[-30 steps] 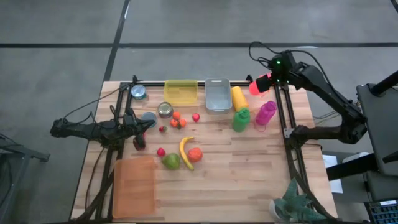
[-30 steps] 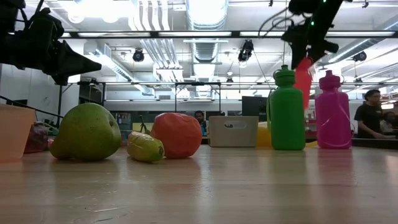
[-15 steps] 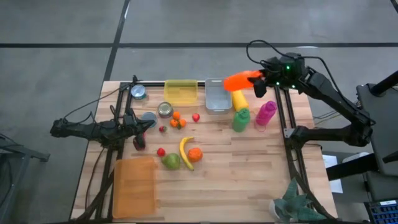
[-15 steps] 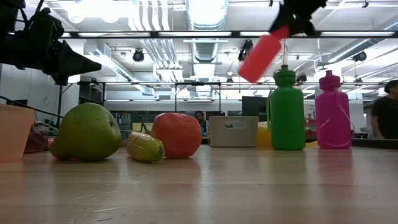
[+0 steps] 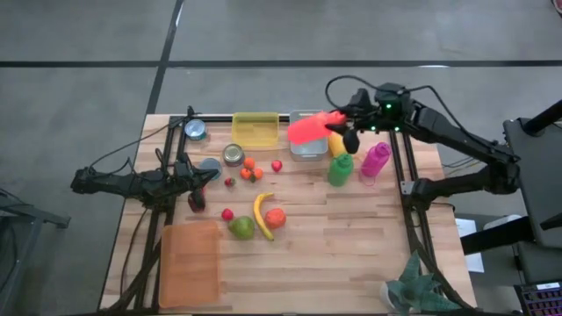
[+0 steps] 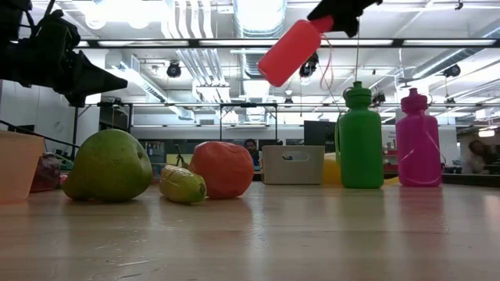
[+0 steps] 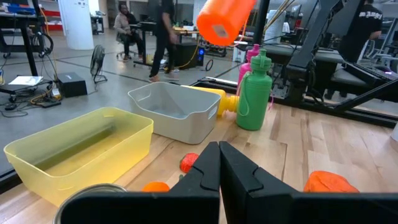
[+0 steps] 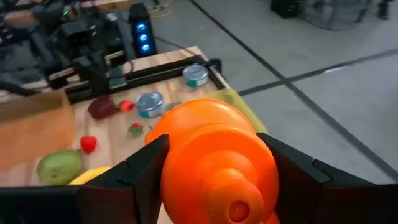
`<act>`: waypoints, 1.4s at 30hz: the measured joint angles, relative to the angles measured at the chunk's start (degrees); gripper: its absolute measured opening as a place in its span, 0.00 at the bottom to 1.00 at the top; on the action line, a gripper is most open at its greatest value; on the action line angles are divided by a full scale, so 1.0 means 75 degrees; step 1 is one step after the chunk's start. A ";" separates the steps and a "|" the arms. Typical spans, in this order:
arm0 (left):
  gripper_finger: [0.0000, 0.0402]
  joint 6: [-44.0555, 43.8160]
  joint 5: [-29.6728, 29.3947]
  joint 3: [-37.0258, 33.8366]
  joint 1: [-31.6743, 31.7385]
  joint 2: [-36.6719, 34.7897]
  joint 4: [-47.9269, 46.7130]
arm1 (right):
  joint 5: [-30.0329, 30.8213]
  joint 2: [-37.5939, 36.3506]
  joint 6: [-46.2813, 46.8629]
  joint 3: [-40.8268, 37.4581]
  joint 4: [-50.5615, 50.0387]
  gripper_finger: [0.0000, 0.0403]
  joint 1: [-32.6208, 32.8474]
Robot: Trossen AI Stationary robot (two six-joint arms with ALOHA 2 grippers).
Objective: Pick & Place Food Item
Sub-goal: Put the orange tumbler into the orange bin
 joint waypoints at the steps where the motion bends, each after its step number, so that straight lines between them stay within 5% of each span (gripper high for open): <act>1: 0.00 0.0000 -0.0001 0.0000 0.0000 0.0000 0.0000 | -0.0004 0.0094 -0.0049 0.0002 0.0015 0.55 0.0105; 33: 0.00 0.0000 -0.0002 0.0000 0.0000 0.0000 0.0000 | 0.0028 0.2138 0.0850 0.0738 0.1106 0.55 0.3228; 42: 0.00 0.0000 -0.0002 0.0002 0.0000 0.0000 0.0000 | 0.0028 0.3295 0.1152 0.2400 -0.0820 0.55 0.3298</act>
